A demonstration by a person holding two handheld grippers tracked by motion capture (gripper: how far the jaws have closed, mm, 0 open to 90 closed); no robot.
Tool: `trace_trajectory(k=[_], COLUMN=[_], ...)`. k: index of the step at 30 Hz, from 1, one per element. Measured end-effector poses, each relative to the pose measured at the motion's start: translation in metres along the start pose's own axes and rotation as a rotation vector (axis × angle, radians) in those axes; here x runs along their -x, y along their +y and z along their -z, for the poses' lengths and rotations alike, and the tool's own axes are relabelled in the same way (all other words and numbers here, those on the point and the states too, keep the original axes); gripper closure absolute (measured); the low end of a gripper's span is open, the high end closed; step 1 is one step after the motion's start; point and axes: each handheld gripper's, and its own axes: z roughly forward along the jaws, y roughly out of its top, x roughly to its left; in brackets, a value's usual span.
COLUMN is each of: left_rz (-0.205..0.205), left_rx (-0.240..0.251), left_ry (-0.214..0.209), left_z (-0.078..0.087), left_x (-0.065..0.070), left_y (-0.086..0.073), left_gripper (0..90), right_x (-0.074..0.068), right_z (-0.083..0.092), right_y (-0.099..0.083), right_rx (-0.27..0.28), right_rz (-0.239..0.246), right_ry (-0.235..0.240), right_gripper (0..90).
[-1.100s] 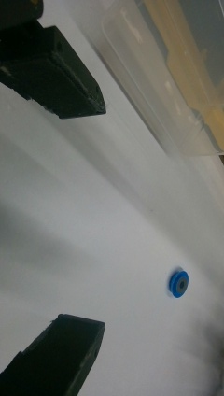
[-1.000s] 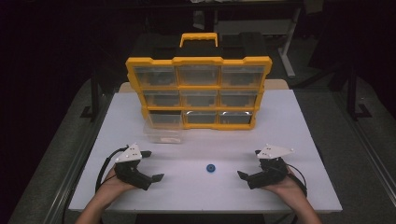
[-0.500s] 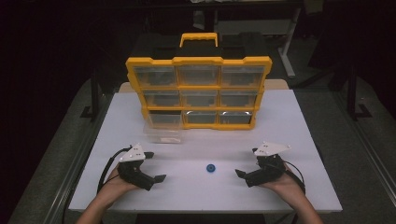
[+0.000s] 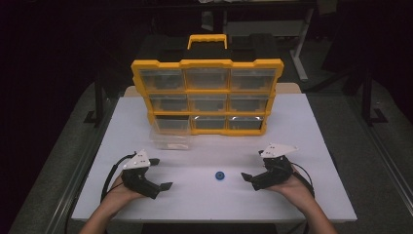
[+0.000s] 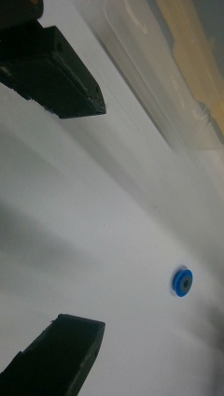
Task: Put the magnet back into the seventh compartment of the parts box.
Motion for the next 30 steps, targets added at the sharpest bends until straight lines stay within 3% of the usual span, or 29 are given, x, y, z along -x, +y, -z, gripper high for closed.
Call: trace_trajectory(k=[21,30], left_rz=[0.005,-0.001], left_rx=[-0.024,-0.017], left_ry=[-0.007,0.011], left_z=[-0.002,-0.001], left_x=[-0.001,0.001], left_y=[-0.001,-0.002], left_gripper=[0.0,0.0], right_x=[0.001,-0.001], right_z=[-0.016,-0.024], right_y=[0.015,0.021], right_rx=[-0.003,-0.006], right_rz=[0.012,0.020], right_ry=[0.037,0.046], right_gripper=[0.0,0.0])
